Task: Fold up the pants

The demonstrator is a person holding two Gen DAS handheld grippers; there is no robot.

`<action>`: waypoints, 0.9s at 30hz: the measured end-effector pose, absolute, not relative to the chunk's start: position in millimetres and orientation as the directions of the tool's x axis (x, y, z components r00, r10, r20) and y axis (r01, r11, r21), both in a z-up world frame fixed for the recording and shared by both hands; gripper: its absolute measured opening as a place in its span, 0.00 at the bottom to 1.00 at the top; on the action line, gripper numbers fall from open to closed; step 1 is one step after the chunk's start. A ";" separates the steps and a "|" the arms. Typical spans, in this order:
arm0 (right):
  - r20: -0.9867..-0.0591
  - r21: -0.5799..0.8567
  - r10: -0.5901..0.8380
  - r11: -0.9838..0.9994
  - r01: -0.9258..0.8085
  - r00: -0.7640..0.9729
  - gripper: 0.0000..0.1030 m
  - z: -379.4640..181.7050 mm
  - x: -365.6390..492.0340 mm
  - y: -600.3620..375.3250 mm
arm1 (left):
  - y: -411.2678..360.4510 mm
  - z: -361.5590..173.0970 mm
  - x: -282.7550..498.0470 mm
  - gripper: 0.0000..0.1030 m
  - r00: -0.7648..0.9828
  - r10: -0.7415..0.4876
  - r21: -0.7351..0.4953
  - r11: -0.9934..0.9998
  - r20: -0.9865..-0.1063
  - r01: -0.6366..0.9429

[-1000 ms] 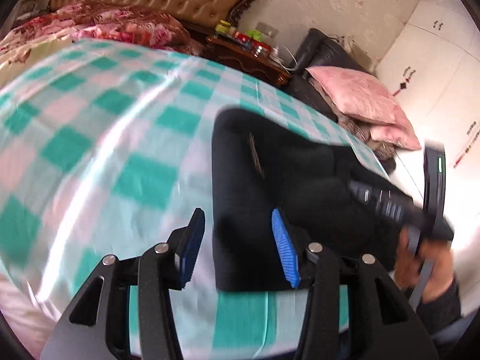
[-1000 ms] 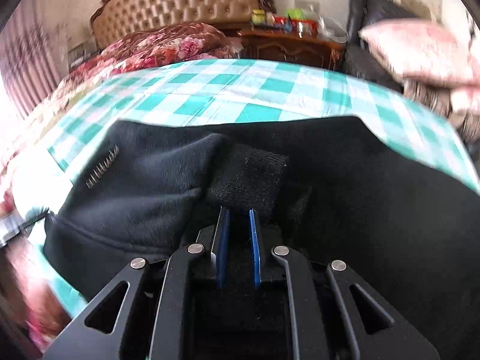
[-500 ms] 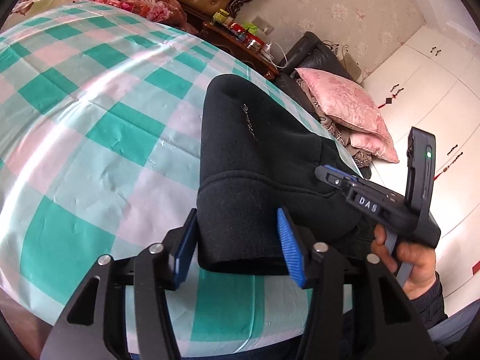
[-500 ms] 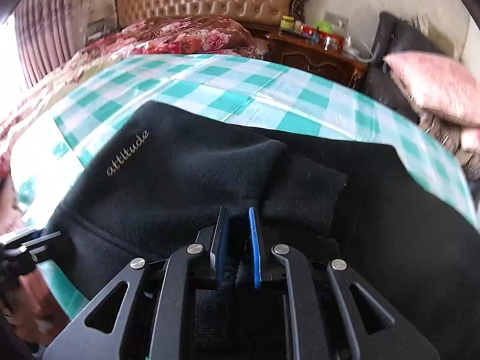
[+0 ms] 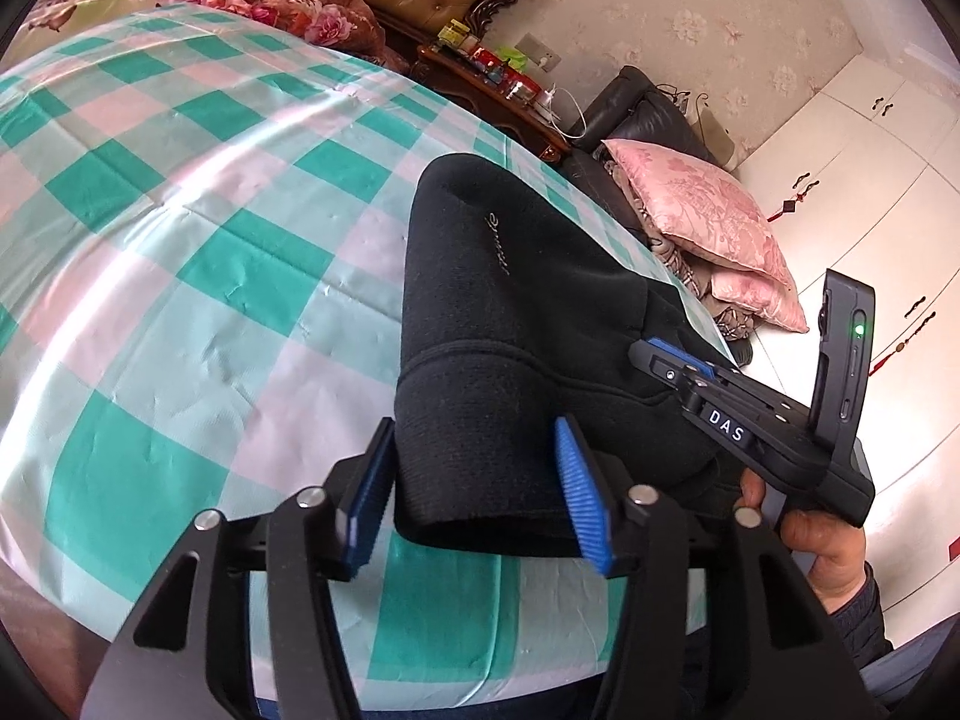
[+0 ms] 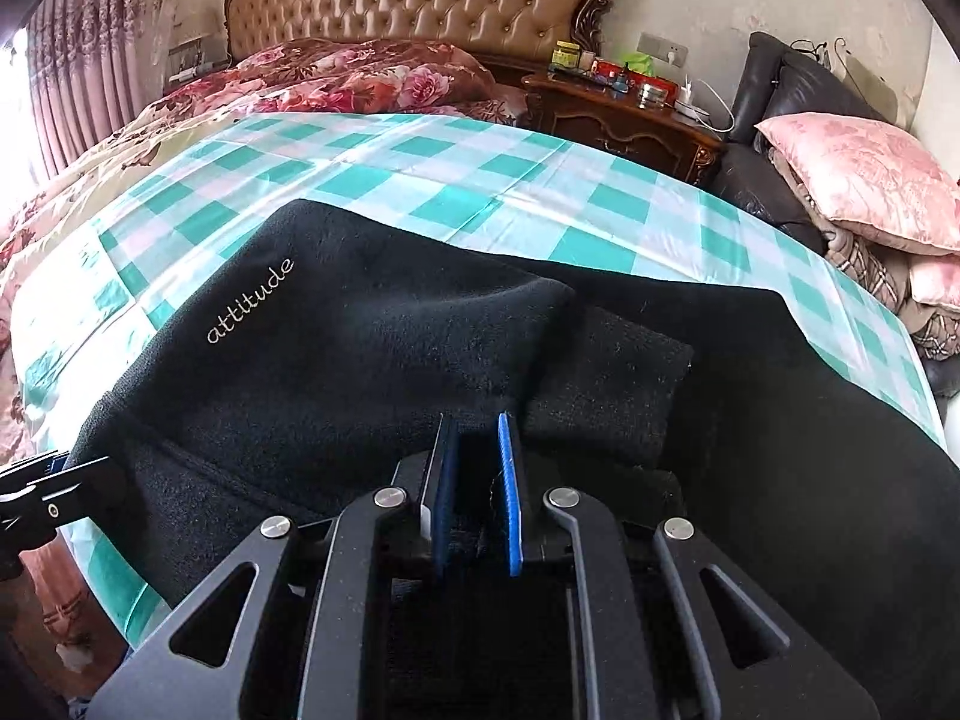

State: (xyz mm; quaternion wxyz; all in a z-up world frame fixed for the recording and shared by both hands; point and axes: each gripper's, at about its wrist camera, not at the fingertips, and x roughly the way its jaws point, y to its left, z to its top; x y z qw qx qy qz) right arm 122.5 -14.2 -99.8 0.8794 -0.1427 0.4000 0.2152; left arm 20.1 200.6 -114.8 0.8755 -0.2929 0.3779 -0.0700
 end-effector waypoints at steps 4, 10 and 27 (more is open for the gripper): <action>-0.763 -0.081 0.265 0.866 -0.494 0.590 0.10 -99.8 122.6 -15.0 | 198.0 -117.4 19.5 0.52 0.704 -0.343 -0.562 0.822 -0.623 -0.097; -0.765 -0.076 0.267 0.866 -0.494 0.586 0.10 -99.7 123.0 -15.3 | 192.9 -116.7 20.9 0.48 0.695 -0.315 -0.519 0.849 -0.646 -0.098; -0.806 -0.027 0.192 0.933 -0.359 0.560 0.12 -91.6 107.5 -62.6 | 183.2 -83.8 19.2 0.55 0.724 -0.148 -0.352 0.926 -0.674 -0.139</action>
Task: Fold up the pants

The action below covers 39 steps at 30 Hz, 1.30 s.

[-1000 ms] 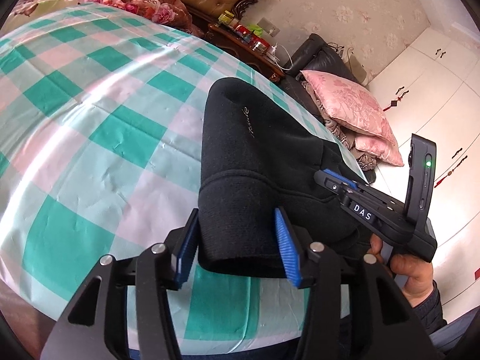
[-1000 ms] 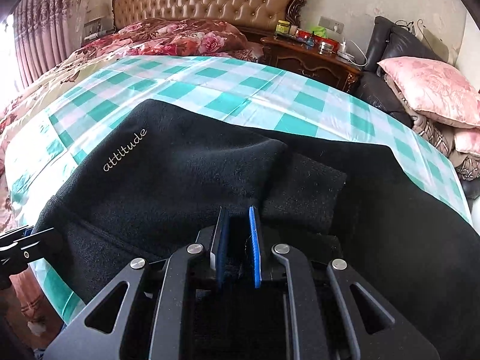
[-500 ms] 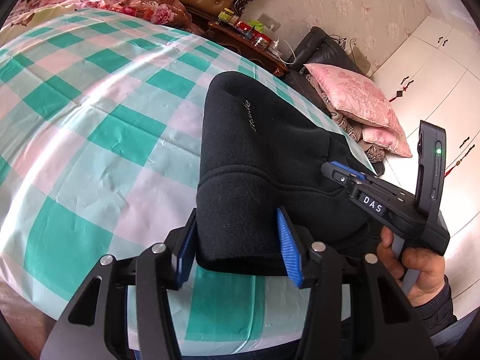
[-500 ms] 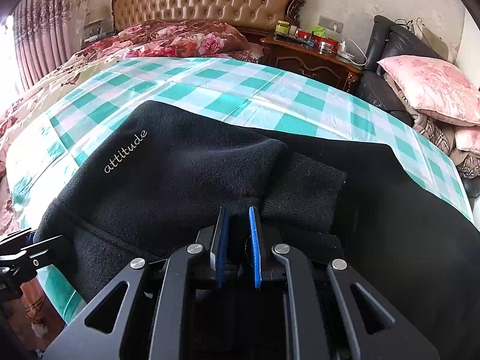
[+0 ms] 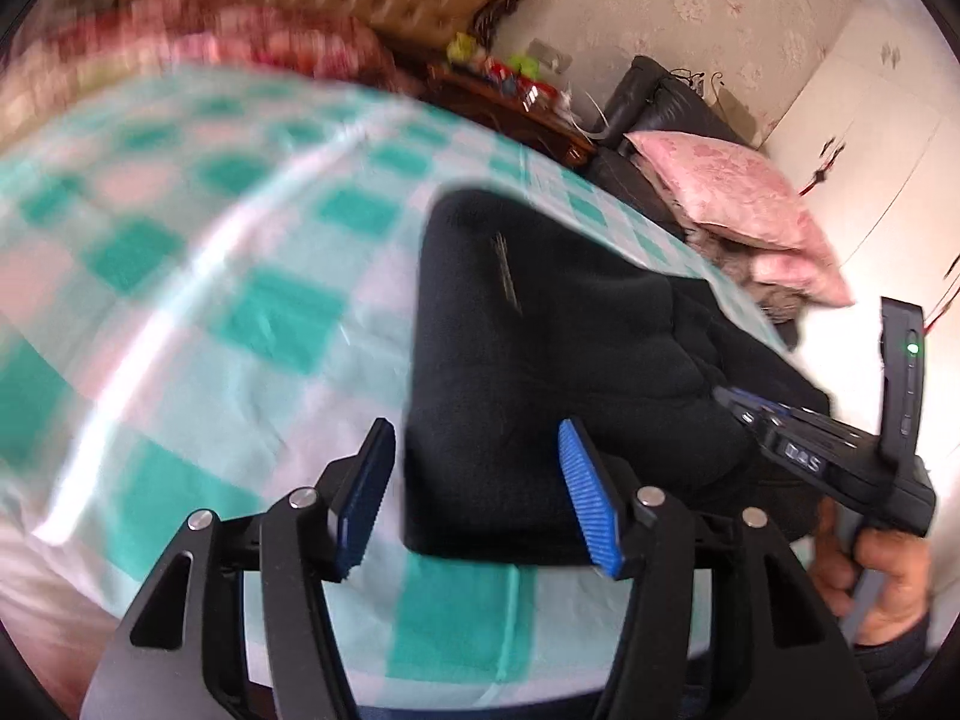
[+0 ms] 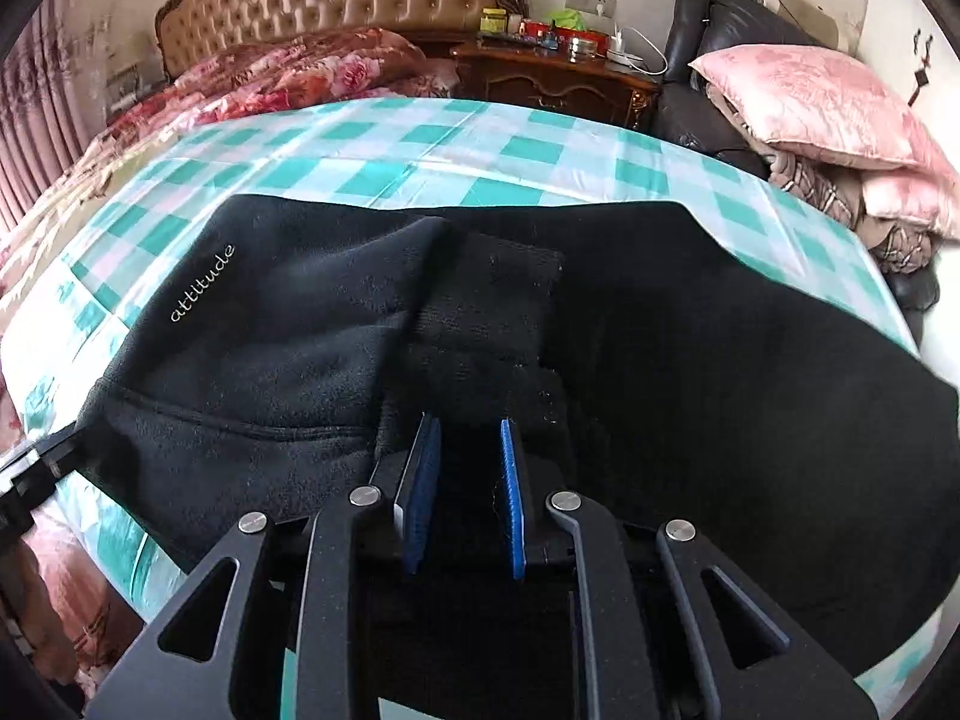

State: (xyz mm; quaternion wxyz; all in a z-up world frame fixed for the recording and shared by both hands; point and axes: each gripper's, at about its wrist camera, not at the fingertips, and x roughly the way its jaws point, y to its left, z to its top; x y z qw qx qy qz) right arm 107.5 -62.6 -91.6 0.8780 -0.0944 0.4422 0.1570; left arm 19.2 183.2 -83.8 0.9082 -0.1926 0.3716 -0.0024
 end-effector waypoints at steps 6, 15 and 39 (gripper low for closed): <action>-0.804 -0.036 0.189 0.931 -0.363 0.564 0.12 -94.3 106.7 -62.1 | 142.2 -33.5 46.9 0.52 0.766 0.012 -0.056 0.996 -0.643 -0.062; -0.806 -0.005 0.214 0.930 -0.368 0.552 0.12 -94.8 108.9 -66.4 | 125.0 -49.3 174.9 0.41 0.597 0.038 0.040 0.999 -0.801 -0.009; -0.801 0.004 0.228 0.927 -0.376 0.553 0.12 -95.5 110.4 -69.3 | 144.4 -46.3 102.0 0.40 0.672 0.041 -0.072 0.988 -0.739 -0.140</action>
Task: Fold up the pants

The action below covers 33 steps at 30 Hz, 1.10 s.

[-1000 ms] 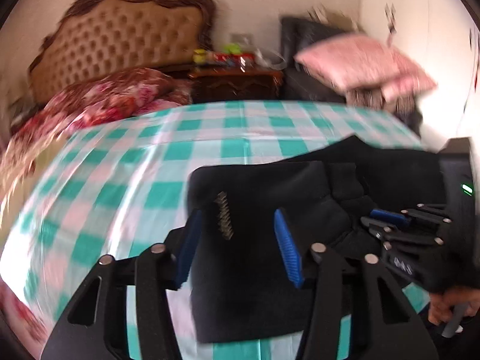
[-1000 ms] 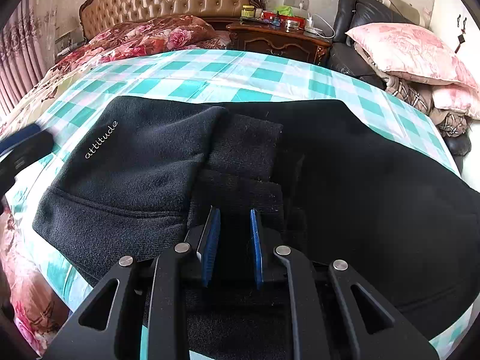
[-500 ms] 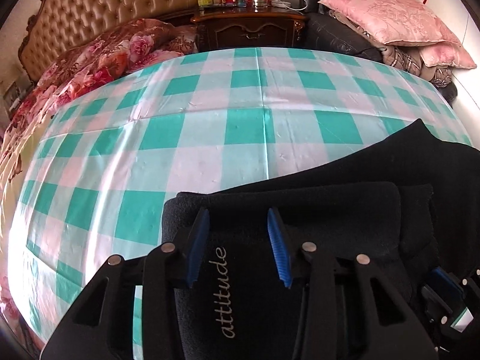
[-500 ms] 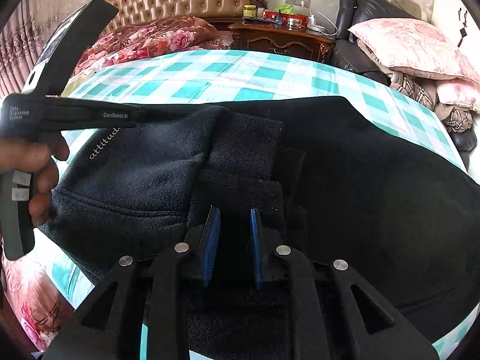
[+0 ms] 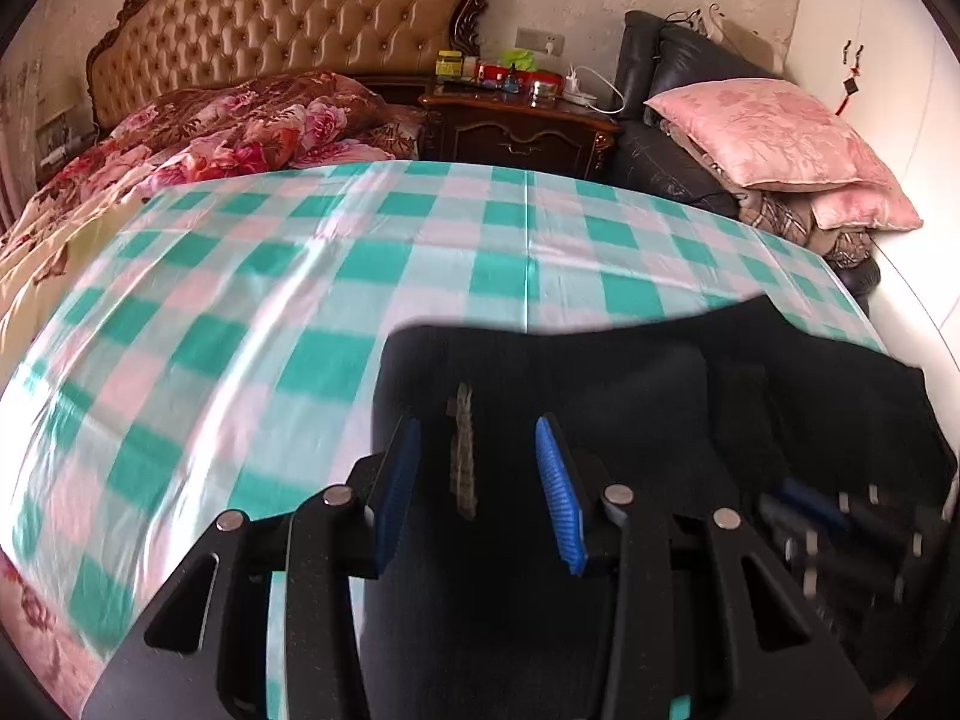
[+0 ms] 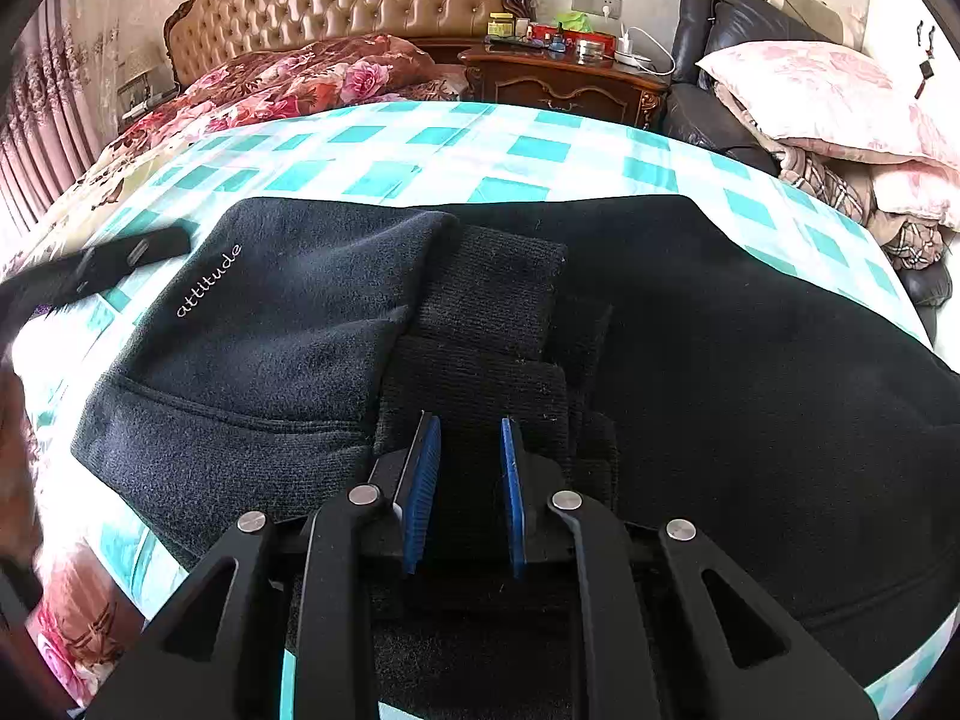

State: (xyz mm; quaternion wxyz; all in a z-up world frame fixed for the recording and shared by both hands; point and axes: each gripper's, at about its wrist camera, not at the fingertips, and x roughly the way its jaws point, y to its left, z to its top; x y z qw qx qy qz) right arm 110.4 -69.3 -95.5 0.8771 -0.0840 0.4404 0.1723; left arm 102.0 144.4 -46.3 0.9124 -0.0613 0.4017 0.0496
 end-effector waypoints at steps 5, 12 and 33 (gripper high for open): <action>-0.802 0.003 0.227 0.927 -0.376 0.553 0.12 -95.3 110.4 -69.2 | 150.7 -67.9 55.8 0.42 0.658 0.090 -0.024 0.986 -0.748 -0.163; -0.802 -0.006 0.219 0.927 -0.374 0.556 0.12 -95.7 110.1 -68.3 | 183.4 -81.4 30.9 0.59 0.669 -0.053 -0.239 0.952 -0.741 -0.189; -0.929 0.089 0.289 0.780 -0.620 0.230 0.12 -32.8 171.5 76.0 | 167.3 -84.0 21.3 0.37 0.707 -0.126 -0.325 0.933 -0.696 -0.153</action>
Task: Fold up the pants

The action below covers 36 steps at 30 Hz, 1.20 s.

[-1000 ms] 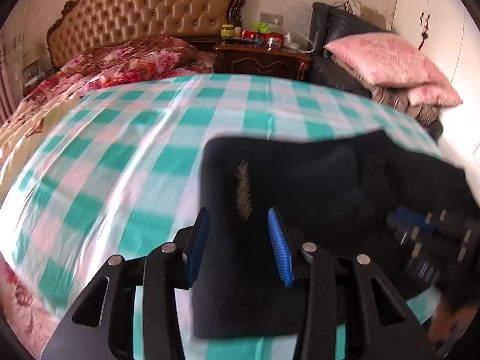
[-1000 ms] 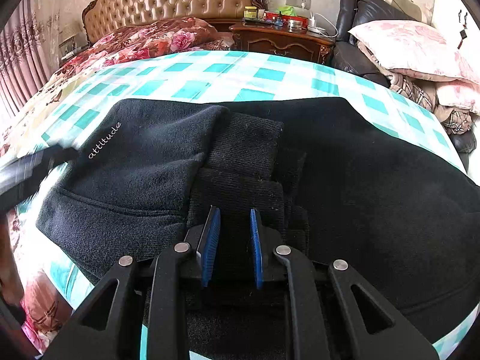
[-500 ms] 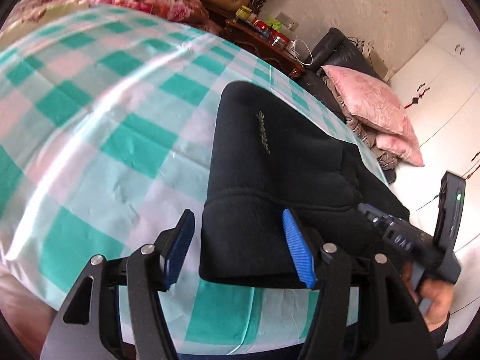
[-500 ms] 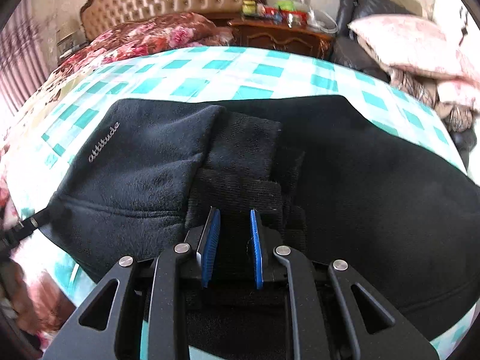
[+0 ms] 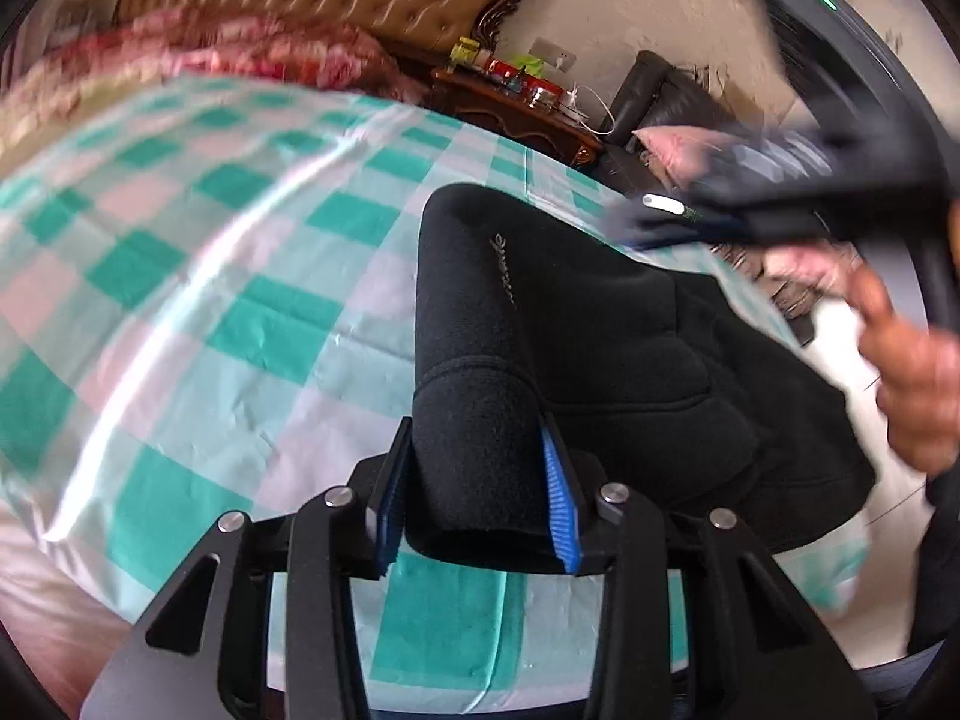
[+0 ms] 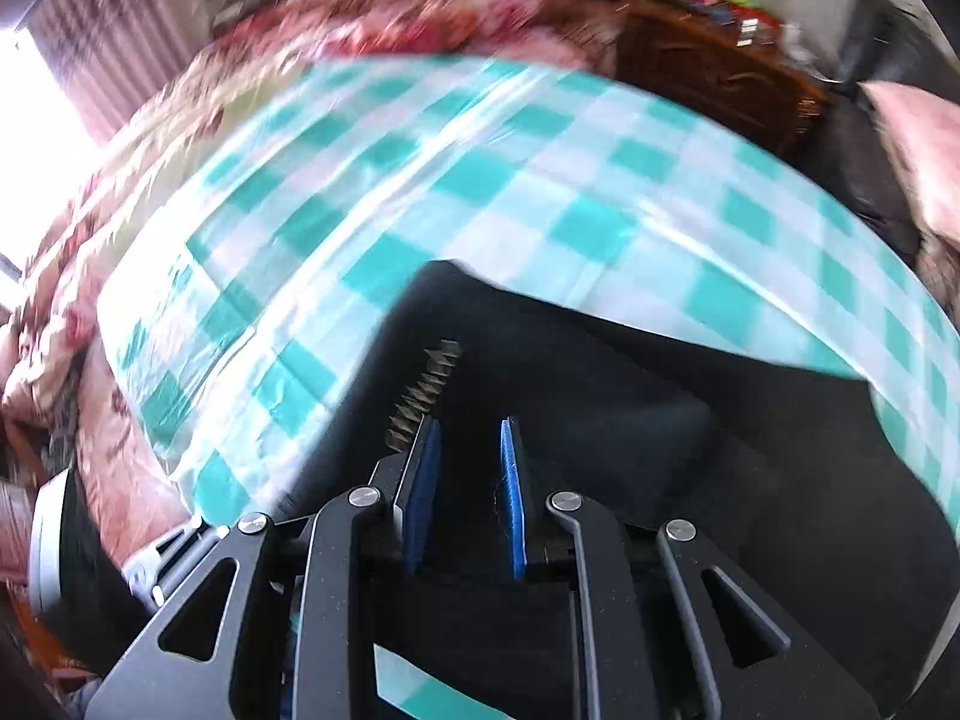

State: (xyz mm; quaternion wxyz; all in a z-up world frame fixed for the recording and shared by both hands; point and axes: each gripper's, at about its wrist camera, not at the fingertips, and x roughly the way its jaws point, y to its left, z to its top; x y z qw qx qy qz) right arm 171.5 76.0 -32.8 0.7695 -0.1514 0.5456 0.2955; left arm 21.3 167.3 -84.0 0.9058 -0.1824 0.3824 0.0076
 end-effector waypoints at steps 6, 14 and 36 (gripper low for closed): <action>-0.973 0.054 0.190 0.733 -0.678 0.128 0.12 -66.5 175.9 135.5 | 140.0 -68.1 22.6 0.36 0.710 0.016 -0.124 0.982 -0.704 -0.145; -0.972 0.149 0.233 0.736 -0.661 0.040 0.14 -63.2 194.3 138.9 | 130.1 -66.7 24.0 0.35 0.707 0.069 -0.060 0.986 -0.704 -0.155; -0.969 -0.009 0.164 0.721 -0.693 0.183 0.61 -69.3 187.0 144.5 | 106.8 -48.7 8.4 0.34 0.789 0.121 0.048 0.992 -0.602 -0.115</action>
